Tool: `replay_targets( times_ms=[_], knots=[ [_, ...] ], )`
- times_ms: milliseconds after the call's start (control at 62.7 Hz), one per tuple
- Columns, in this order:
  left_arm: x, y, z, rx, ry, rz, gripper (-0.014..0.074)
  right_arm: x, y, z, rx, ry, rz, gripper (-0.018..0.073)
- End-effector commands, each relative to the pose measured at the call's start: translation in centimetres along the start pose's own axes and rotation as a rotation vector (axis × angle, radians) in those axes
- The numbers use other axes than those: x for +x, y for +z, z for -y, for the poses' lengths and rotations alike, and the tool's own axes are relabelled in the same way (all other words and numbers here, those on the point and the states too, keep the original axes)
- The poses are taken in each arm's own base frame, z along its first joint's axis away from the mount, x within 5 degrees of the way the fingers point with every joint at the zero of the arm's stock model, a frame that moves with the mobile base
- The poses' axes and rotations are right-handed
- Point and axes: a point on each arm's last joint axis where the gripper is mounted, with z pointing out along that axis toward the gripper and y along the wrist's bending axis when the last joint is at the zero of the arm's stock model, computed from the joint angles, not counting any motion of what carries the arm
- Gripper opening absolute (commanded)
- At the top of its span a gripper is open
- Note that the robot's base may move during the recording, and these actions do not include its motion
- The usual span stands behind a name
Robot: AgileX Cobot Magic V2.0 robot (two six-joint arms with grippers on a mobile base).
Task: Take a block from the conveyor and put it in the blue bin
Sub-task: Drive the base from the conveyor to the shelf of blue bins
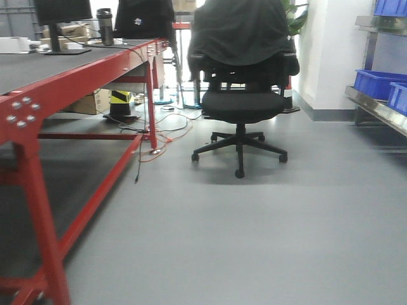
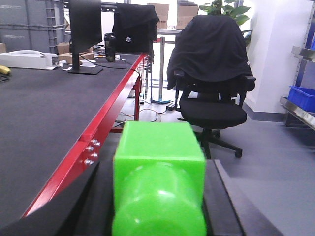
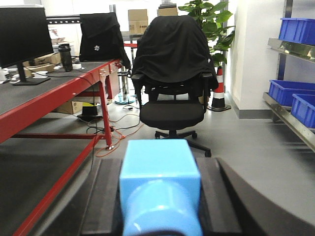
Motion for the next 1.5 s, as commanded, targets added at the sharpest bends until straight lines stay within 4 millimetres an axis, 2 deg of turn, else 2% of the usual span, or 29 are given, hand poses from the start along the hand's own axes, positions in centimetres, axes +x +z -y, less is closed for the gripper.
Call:
replay_targets(
  times_ms=[0,1483],
  knots=[
    [-0.23,-0.08,0.02,0.002,-0.006,0.024,-0.0111,-0.43,-0.16,0.0,0.003,-0.012,0.029,-0.0162],
    [-0.23,-0.08,0.02,0.002,-0.006,0.024,-0.0111,-0.43,-0.16,0.0,0.003,-0.012,0.029,-0.0162]
  ],
)
